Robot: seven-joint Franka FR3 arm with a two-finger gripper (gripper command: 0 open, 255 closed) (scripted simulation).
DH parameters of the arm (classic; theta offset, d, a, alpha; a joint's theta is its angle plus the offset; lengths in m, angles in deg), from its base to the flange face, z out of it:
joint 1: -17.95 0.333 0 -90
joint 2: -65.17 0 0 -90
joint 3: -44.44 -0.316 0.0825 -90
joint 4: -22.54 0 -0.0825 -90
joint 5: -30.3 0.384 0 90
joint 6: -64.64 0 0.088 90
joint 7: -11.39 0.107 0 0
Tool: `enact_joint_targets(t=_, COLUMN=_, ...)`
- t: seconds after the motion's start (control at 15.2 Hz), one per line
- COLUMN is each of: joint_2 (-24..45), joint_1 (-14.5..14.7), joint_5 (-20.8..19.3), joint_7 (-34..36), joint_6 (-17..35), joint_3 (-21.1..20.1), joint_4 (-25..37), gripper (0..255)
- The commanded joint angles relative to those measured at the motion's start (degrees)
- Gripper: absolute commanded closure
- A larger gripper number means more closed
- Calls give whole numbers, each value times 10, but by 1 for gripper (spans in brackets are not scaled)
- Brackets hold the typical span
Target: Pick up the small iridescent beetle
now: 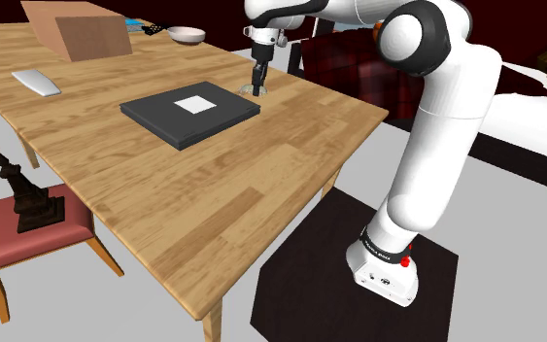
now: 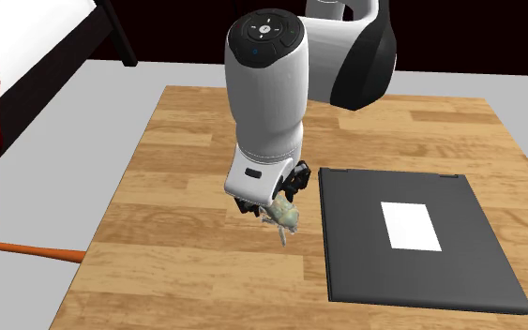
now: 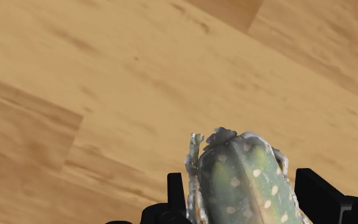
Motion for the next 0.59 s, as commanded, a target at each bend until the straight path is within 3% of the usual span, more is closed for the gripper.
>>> enact_joint_targets(t=0.0, joint_2=0, joint_1=0, joint_5=0, joint_7=0, joint_6=0, joint_3=0, joint_4=0, gripper=255)
enact_joint_targets(t=0.53, joint_2=0, joint_1=-1, joint_5=-1, joint_7=2, joint_6=-38, joint_3=1, joint_4=37, gripper=255)
